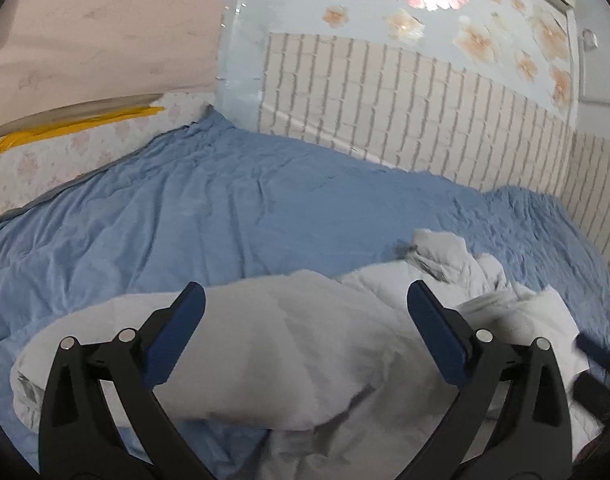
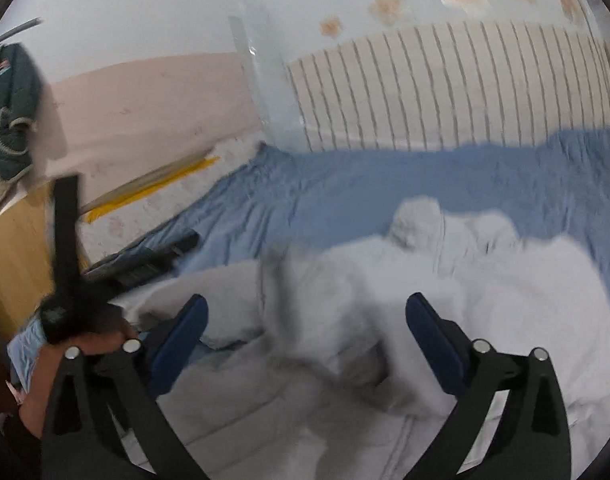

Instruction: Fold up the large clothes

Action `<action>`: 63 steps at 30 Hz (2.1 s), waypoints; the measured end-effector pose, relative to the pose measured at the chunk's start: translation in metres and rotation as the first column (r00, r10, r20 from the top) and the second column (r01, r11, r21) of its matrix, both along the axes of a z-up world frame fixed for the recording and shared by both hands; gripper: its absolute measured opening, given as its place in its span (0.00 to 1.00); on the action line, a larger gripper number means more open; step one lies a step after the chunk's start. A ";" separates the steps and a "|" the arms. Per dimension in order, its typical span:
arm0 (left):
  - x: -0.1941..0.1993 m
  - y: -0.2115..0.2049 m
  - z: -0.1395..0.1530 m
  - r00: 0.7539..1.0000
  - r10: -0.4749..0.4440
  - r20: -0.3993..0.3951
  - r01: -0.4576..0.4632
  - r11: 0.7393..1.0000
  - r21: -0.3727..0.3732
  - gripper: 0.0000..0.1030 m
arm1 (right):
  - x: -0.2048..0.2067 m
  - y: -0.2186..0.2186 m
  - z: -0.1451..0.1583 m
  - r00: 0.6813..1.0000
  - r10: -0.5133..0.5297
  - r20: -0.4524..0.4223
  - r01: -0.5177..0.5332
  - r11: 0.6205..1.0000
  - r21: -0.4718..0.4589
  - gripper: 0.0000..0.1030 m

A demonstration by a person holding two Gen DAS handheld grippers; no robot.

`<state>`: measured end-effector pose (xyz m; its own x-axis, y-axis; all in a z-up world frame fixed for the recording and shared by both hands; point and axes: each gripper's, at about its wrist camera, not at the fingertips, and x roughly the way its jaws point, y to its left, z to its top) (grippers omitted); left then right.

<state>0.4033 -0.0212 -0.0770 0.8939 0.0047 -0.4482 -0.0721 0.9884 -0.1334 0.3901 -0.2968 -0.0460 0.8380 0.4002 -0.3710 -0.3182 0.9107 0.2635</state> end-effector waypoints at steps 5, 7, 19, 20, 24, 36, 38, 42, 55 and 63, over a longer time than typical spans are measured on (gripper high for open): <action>-0.002 -0.012 -0.005 0.998 -0.063 -0.025 0.061 0.997 -0.053 0.97 | -0.015 -0.021 0.012 0.984 -0.154 0.092 0.161 0.984 -0.079 0.98; -0.001 -0.015 -0.010 0.990 -0.137 -0.038 0.131 0.983 -0.131 0.97 | -0.006 -0.039 0.004 0.964 -0.261 0.057 0.266 0.958 -0.106 0.98; 0.008 -0.095 -0.050 0.887 -0.387 -0.250 0.366 0.922 -0.129 0.45 | -0.016 -0.159 -0.024 0.790 -0.607 -0.085 0.605 0.795 -0.053 0.98; 0.012 -0.103 -0.057 0.882 -0.382 -0.276 0.367 0.924 -0.104 0.40 | -0.018 -0.167 -0.026 0.785 -0.609 -0.112 0.613 0.790 -0.001 0.98; 0.028 -0.101 -0.070 0.896 -0.335 -0.292 0.322 0.942 -0.093 0.19 | -0.017 -0.192 -0.045 0.768 -0.605 -0.210 0.637 0.757 0.146 0.98; 0.017 -0.052 -0.040 0.986 0.019 -0.167 -0.001 0.994 0.109 0.97 | -0.013 -0.173 -0.048 0.799 -0.571 -0.190 0.594 0.799 0.094 0.98; 0.003 -0.023 -0.026 0.984 0.092 -0.152 -0.080 0.993 0.082 0.97 | -0.013 -0.172 -0.048 0.798 -0.573 -0.189 0.595 0.798 0.093 0.98; -0.038 0.060 -0.030 0.935 0.308 -0.178 -0.334 0.931 -0.145 0.97 | -0.013 -0.173 -0.047 0.798 -0.572 -0.190 0.595 0.798 0.098 0.98; -0.106 0.201 -0.092 0.686 0.625 -0.372 -0.716 0.488 -0.500 0.96 | -0.010 -0.166 -0.041 0.818 -0.552 -0.160 0.566 0.822 0.061 0.98; -0.085 0.202 -0.085 0.753 0.625 -0.207 -0.602 0.527 -0.600 0.40 | -0.015 -0.174 -0.049 0.809 -0.556 -0.191 0.581 0.805 0.120 0.98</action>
